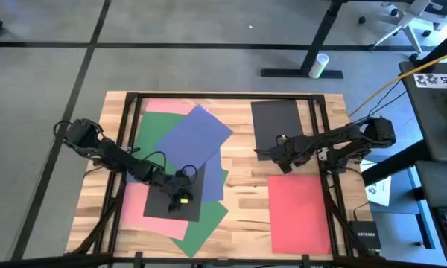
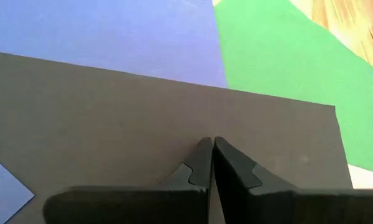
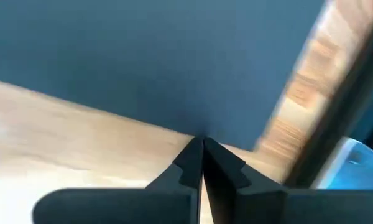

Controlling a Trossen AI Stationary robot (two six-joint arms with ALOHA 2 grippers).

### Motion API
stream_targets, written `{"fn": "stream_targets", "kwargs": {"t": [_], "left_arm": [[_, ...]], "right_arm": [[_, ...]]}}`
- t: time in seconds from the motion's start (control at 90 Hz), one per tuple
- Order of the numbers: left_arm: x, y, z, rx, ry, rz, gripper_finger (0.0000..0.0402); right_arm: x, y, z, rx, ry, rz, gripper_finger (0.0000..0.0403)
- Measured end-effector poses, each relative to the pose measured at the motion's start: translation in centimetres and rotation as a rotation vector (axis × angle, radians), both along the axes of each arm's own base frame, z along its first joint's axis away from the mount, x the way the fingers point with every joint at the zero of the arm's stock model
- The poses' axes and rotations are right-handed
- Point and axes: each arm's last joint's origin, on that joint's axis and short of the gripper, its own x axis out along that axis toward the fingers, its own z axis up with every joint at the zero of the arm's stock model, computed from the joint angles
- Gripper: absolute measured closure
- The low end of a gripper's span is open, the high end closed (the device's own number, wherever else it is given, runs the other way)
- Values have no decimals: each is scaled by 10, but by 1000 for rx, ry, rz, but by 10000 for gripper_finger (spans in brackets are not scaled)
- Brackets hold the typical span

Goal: Organize paper
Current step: Stack the black paper on top of the other black paper on the table

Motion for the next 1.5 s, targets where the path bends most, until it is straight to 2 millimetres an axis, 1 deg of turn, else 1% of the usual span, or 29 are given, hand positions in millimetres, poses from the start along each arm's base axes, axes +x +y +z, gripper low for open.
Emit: {"fn": "stream_targets", "kwargs": {"t": [0.078,0.156,0.222,0.322,0.411,0.533,0.7,0.867,1.089,1.167,1.244,1.333,1.411,1.5], "left_arm": [[0,0,0,0,0,0,402],[0,0,0,0,0,0,402],[0,0,0,0,0,0,402],[0,0,0,1,0,-1,402],[0,0,0,2,0,-2,402],[0,0,0,0,0,-1,402],[0,0,0,3,-1,-3,402],[0,0,0,5,-2,-5,402],[1,2,0,7,-2,-9,402],[1,3,0,6,-2,-5,402],[1,3,0,7,-2,-4,402],[1,3,0,6,-2,-3,402],[1,3,0,8,-3,-2,402],[1,3,0,9,-3,-3,402]], "right_arm": [[1,1,5,20,-19,-2,403],[8,3,10,26,-84,17,403],[17,6,12,53,-181,61,403],[37,13,14,100,-375,134,403],[49,16,16,98,-498,179,403],[59,14,17,40,-585,202,403],[72,-1,16,-24,-672,209,403],[84,-24,16,-94,-673,223,403],[108,-55,29,-137,-687,254,403],[115,-67,29,-150,-676,250,403],[120,-78,26,-136,-668,243,403],[123,-87,15,-94,-633,227,403],[123,-90,4,-74,-586,216,403],[122,-92,-3,-58,-551,211,403]]}}
